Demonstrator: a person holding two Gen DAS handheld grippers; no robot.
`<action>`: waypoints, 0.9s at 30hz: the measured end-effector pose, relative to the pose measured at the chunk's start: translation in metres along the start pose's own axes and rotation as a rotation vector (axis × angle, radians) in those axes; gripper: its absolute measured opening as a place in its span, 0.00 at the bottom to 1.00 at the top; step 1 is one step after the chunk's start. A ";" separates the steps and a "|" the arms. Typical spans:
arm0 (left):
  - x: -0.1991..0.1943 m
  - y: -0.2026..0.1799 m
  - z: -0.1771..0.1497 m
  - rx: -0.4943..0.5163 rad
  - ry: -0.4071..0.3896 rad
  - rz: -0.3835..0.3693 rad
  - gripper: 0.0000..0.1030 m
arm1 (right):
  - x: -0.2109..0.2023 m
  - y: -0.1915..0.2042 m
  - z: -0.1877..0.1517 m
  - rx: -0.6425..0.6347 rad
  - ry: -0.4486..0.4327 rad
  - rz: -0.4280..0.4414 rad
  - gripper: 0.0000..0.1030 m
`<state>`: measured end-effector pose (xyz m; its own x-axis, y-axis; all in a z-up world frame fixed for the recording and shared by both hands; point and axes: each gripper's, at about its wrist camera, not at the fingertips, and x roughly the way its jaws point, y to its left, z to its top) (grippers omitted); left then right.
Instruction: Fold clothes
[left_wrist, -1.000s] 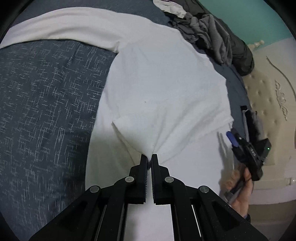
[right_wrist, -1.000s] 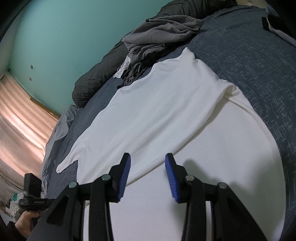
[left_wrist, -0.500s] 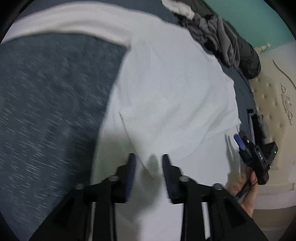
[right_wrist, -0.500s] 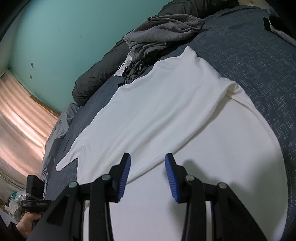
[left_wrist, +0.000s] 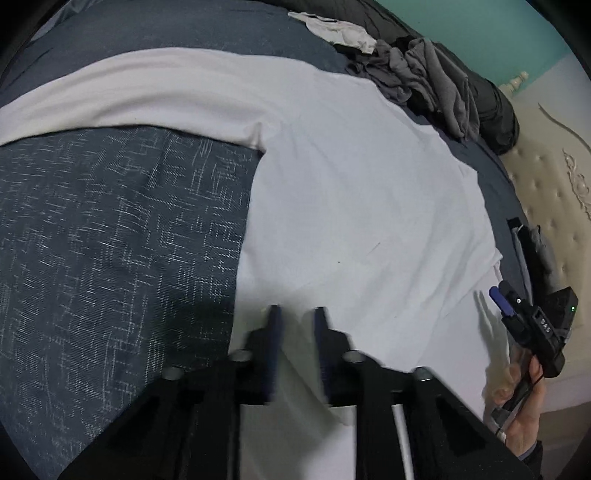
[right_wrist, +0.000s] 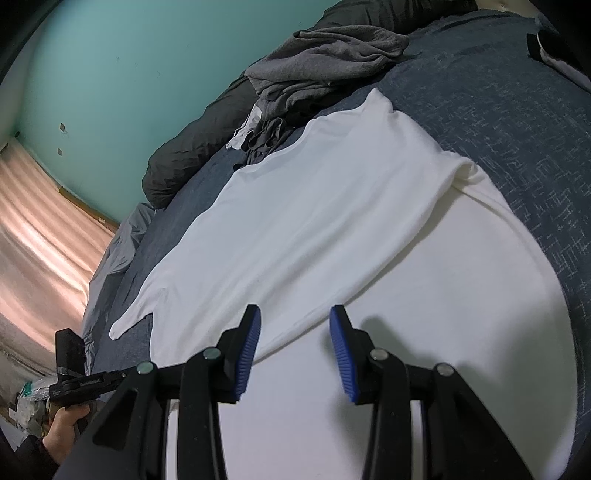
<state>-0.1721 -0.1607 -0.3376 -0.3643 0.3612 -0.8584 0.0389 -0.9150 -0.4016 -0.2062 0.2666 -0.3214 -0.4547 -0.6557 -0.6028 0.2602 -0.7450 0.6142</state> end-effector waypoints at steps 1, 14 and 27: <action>0.002 -0.001 0.000 0.002 0.002 -0.005 0.01 | 0.000 0.001 0.000 -0.004 0.003 0.001 0.38; -0.017 0.016 -0.010 0.040 -0.090 -0.043 0.00 | -0.006 0.024 -0.019 0.008 0.070 0.033 0.42; -0.041 0.024 -0.015 0.100 -0.167 -0.059 0.01 | 0.029 0.097 -0.069 0.002 0.271 -0.013 0.52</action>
<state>-0.1419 -0.1945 -0.3174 -0.5129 0.3875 -0.7660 -0.0766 -0.9094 -0.4087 -0.1354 0.1673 -0.3146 -0.2137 -0.6550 -0.7248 0.2535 -0.7537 0.6063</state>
